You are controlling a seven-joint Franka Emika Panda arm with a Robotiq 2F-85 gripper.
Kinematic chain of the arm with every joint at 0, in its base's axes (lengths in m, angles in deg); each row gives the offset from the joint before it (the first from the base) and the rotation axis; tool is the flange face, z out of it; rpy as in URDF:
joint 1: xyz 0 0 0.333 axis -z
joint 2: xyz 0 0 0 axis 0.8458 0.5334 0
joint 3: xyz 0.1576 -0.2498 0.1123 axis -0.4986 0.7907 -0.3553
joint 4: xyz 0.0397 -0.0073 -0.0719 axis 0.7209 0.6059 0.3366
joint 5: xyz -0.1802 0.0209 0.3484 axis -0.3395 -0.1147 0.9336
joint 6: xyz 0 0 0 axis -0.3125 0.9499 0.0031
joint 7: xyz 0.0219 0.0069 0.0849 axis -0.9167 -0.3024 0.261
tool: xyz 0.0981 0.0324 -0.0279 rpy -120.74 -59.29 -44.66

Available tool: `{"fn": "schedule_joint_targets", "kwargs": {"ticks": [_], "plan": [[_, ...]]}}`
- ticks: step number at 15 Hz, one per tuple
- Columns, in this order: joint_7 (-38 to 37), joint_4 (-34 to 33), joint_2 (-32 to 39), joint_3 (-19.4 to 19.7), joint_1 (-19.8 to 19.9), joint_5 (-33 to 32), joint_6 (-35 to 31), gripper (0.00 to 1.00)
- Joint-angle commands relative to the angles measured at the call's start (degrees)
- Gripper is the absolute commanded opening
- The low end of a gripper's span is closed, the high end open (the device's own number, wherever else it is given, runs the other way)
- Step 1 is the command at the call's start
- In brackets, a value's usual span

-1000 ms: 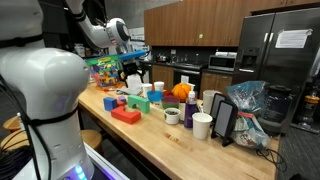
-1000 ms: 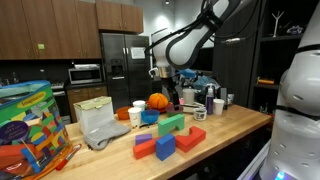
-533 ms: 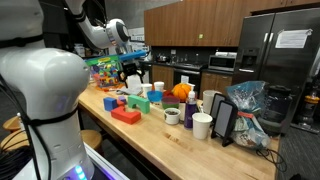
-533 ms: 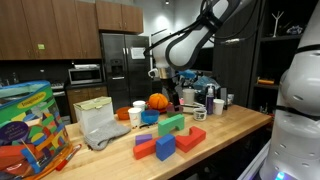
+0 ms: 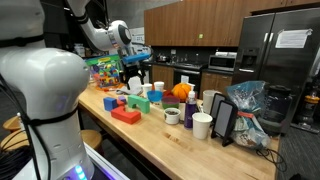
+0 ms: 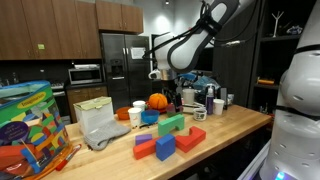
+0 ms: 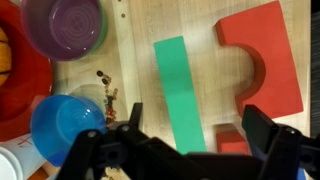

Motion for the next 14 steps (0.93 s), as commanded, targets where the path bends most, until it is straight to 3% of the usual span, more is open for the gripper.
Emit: {"fn": "schedule_joint_targets", "kwargs": {"ticks": [1, 9, 14], "plan": [[5.41, 1.4, 0.17, 1.43, -0.01, 2.51, -1.94, 1.0], [12.84, 5.43, 0.41, 1.62, -0.53, 7.14, -8.51, 1.0], [16.7, 12.21, 0.3, 2.2, 0.22, 5.69, -18.97, 1.0]]}}
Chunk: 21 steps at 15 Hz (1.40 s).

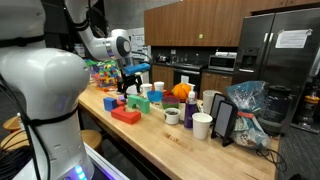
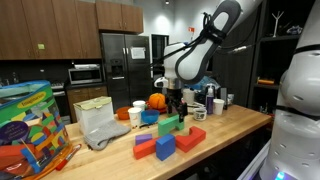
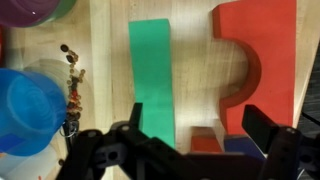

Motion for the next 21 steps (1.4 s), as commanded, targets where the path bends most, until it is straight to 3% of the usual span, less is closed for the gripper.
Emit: {"fn": "schedule_joint_targets", "kwargs": {"ticks": [1, 8, 16, 21], "plan": [[3.65, 5.06, -0.14, 1.18, 0.47, -1.45, -8.58, 1.0], [2.22, 5.02, 2.9, 0.72, 2.7, -8.86, -17.1, 1.0], [2.23, 1.32, 4.35, 0.15, 2.09, -7.95, -14.17, 1.0], [6.18, -1.36, 8.15, 0.48, 1.44, -3.08, -11.11, 1.0]]}}
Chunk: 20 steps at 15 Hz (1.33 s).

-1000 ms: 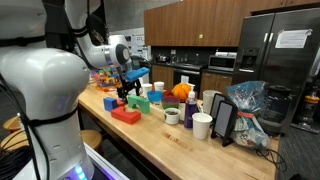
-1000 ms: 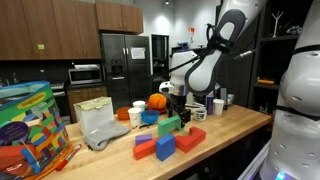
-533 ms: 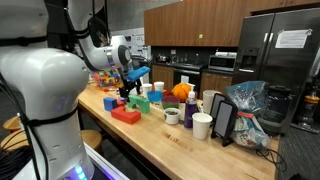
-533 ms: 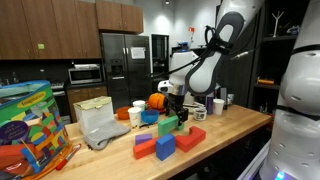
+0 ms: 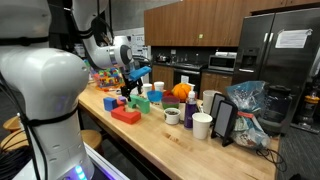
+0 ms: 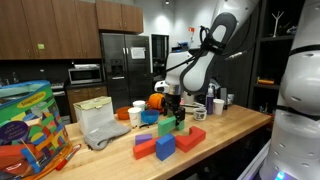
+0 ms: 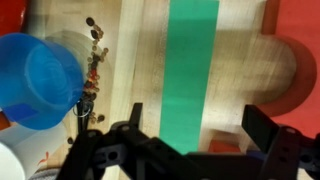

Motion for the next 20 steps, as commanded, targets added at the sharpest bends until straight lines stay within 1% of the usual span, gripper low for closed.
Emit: {"fn": "schedule_joint_targets", "kwargs": {"ticks": [1, 4, 5, 6, 8, 10, 11, 14, 20], "plan": [[3.68, -2.91, 3.3, 0.06, -0.26, 4.02, 3.05, 1.0], [5.28, -4.23, 4.29, -0.47, 0.25, 6.05, 5.01, 1.0], [5.73, -4.61, 4.59, -0.54, 0.43, 6.29, 5.41, 0.93], [5.92, -4.91, 4.68, -0.63, 0.52, 6.49, 5.87, 0.78], [5.93, -5.28, 4.99, -0.74, 0.67, 6.33, 6.28, 0.61], [5.82, -5.56, 5.18, -0.84, 0.71, 6.22, 6.51, 0.47], [5.88, -5.66, 5.25, -0.87, 0.75, 6.26, 6.59, 0.38], [6.0, -5.92, 5.34, -0.98, 0.76, 6.41, 6.87, 0.16], [5.84, -6.92, 5.62, -1.88, 0.28, 6.01, 8.91, 0.16]]}}
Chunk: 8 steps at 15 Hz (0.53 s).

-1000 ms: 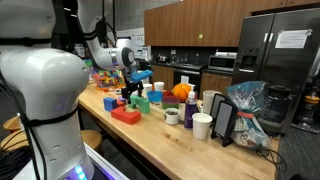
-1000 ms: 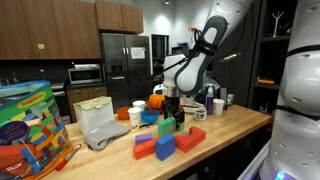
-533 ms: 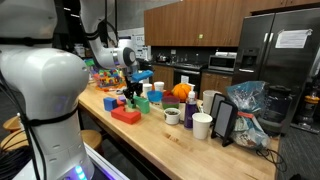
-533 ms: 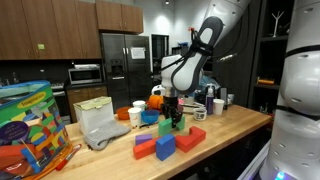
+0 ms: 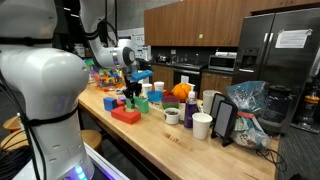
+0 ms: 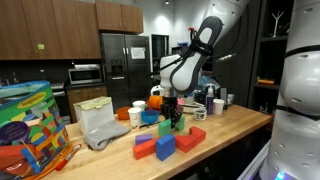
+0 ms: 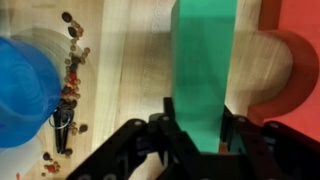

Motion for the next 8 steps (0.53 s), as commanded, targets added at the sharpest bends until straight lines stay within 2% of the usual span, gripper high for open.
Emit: {"fn": "schedule_joint_targets", "kwargs": {"ticks": [1, 8], "plan": [[1.29, -1.77, 0.42, -1.16, 0.25, 0.42, 2.59, 0.16], [-0.13, -5.43, 1.04, -3.24, -0.54, -1.12, 6.1, 0.16]]}}
